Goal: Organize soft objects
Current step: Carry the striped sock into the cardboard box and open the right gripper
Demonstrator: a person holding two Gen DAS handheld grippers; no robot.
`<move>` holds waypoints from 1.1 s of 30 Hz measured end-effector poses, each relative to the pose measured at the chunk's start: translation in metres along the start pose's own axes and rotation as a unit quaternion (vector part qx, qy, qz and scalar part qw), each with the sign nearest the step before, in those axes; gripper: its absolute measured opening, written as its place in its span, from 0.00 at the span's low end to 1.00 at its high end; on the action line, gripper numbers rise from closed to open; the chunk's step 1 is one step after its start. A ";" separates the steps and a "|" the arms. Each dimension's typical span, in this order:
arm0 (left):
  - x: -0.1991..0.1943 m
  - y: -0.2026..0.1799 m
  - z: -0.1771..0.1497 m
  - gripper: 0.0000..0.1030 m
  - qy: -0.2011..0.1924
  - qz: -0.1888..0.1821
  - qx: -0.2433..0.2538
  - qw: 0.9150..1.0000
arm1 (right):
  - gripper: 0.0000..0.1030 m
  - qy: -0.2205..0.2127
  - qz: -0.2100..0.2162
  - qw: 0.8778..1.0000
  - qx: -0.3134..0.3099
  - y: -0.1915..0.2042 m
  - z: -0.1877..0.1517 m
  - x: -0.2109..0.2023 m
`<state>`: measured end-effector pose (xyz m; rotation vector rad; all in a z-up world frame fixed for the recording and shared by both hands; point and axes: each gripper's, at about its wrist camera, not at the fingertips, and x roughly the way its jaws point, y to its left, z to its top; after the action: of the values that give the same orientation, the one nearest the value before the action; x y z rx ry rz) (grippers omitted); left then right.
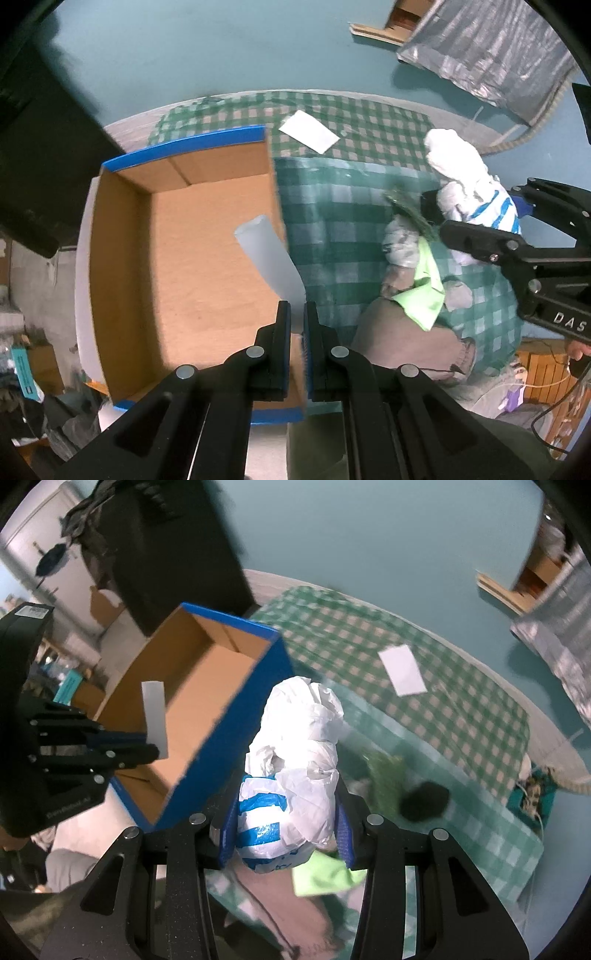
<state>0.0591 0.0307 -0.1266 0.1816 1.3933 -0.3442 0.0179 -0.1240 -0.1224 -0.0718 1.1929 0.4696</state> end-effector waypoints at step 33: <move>0.038 0.130 -0.032 0.14 0.044 0.022 -0.109 0.993 | 0.55 0.085 0.039 0.995 -0.035 0.110 0.073 0.116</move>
<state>0.0790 0.1575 -0.1792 0.0478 1.5008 -0.1461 0.0725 0.0336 -0.1792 -0.1279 1.3486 0.5835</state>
